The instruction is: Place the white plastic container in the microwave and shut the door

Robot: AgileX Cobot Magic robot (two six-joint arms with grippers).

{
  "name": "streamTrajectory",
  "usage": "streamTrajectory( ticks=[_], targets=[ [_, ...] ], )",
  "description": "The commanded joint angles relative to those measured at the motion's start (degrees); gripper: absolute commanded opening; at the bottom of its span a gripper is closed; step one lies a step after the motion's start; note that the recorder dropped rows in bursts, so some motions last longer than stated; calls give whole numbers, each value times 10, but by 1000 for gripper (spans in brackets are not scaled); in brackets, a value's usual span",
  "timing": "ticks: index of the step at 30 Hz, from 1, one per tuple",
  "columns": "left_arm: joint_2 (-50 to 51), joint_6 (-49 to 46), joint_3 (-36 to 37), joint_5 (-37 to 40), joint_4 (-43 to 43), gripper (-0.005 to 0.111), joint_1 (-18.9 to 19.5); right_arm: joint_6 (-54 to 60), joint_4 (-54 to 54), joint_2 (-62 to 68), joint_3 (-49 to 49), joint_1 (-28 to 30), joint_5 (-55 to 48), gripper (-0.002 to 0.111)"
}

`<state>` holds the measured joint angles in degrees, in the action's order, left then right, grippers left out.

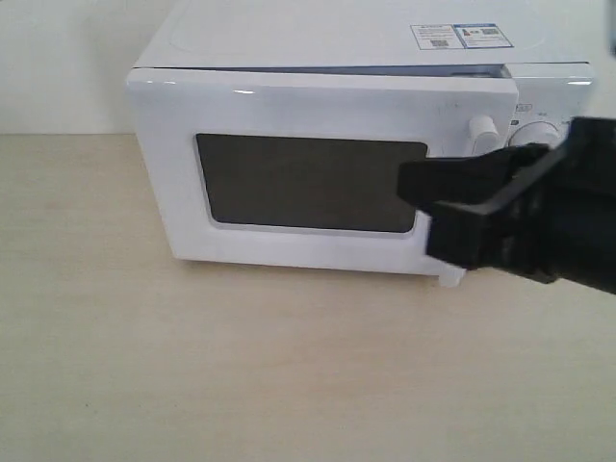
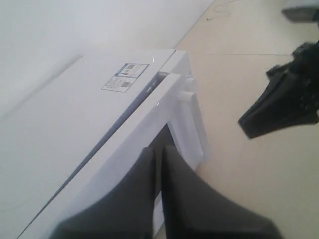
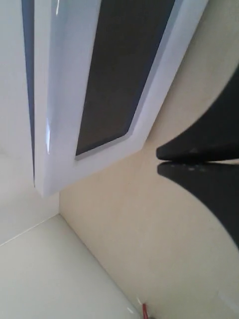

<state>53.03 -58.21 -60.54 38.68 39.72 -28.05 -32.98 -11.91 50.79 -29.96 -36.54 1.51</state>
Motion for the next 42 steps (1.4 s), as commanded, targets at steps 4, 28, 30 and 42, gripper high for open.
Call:
streamTrajectory(
  ticks=[4,28,30,42],
  targets=[
    [-47,43,-6,1,-4,4,-4,163,82,104,-17,31,91,0],
    [-53,45,-6,10,-2,4,-4,447,279,104,-39,93,175,0],
    [-53,45,-6,11,-2,4,-4,461,279,104,-39,92,176,0],
    [-53,47,-6,22,2,4,-4,477,340,121,6,59,303,0]
  ],
)
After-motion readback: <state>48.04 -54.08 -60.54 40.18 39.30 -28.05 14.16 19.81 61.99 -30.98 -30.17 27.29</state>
